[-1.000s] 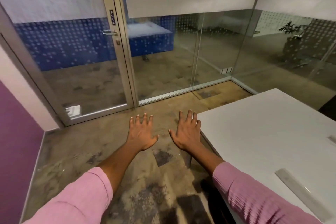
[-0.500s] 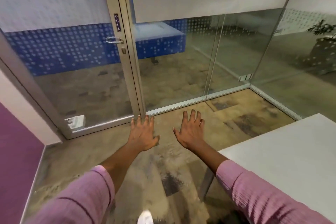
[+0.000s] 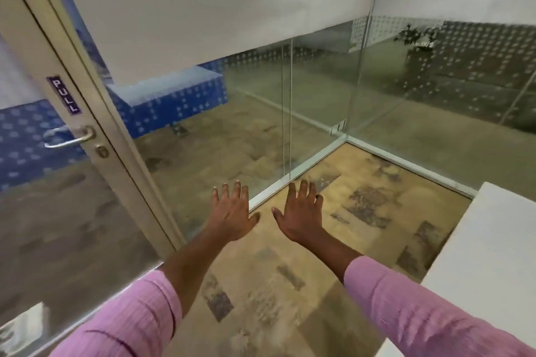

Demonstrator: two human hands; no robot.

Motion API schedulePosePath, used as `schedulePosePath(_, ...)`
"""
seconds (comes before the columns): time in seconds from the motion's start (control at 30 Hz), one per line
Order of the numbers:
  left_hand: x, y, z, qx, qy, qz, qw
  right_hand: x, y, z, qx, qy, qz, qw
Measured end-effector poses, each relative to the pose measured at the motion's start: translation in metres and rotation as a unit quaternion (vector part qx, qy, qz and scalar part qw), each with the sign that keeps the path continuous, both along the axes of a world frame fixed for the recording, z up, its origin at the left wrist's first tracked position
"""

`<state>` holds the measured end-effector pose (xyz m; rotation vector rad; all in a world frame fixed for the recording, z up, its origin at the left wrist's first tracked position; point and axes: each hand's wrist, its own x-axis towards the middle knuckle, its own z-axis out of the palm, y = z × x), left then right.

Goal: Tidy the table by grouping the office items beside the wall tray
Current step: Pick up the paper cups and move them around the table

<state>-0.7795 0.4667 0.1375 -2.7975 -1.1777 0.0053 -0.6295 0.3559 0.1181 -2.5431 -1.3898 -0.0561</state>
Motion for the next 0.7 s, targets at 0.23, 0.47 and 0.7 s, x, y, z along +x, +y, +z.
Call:
schedulePosePath(0.23, 0.138, 0.102, 0.006, 0.028, -0.012, -0.093, 0.995, 0.12, 0.077, 0.003, 0.002, -0.015, -0.086, 0.996)
schedulePosePath(0.47, 0.308, 0.197, 0.006, 0.042, 0.0, -0.155, 0.987, 0.282, 0.158, 0.01, 0.012, -0.015, -0.156, 0.988)
schedulePosePath(0.7, 0.497, 0.254, 0.023, 0.036, -0.016, -0.215, 0.976, 0.434, 0.209, 0.029, 0.021, -0.015, -0.219, 0.975)
